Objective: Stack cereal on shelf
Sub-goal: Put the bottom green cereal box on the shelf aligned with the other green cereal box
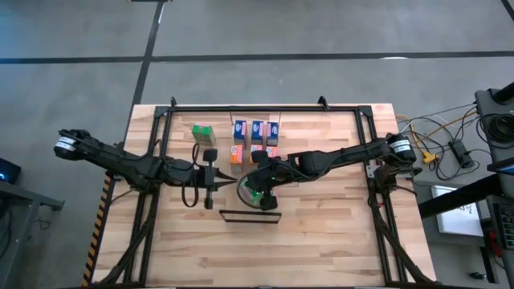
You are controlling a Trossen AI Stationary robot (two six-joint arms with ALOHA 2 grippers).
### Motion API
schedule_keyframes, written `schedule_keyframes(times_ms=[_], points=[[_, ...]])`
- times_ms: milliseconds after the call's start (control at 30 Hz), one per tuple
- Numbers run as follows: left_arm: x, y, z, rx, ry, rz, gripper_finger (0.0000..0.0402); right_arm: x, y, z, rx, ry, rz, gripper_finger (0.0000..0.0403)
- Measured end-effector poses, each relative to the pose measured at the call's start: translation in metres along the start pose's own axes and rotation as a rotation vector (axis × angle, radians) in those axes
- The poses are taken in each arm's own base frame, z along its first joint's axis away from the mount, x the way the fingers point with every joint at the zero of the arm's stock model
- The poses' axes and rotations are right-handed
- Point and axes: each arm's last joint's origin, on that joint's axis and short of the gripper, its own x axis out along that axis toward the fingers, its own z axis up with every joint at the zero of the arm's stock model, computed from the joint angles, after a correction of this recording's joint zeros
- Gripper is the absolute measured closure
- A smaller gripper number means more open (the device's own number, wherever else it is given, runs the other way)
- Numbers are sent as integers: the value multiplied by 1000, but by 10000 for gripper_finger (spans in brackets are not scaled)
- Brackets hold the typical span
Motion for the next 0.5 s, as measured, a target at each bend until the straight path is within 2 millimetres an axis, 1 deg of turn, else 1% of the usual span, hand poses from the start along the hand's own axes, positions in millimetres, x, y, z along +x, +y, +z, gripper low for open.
schedule_keyframes(times_ms=[300, 400, 500], points=[[-1, 0, 1, 2, -3, 1, 401, 2, 1, -3, -1, 11, 4, 394], [-6, 3, 4, 14, -28, 6, 401, 3, 2, -5, -2, 20, 6, 394], [-17, 7, 12, 26, -73, 17, 401, 3, 2, -5, -2, 19, 5, 394]])
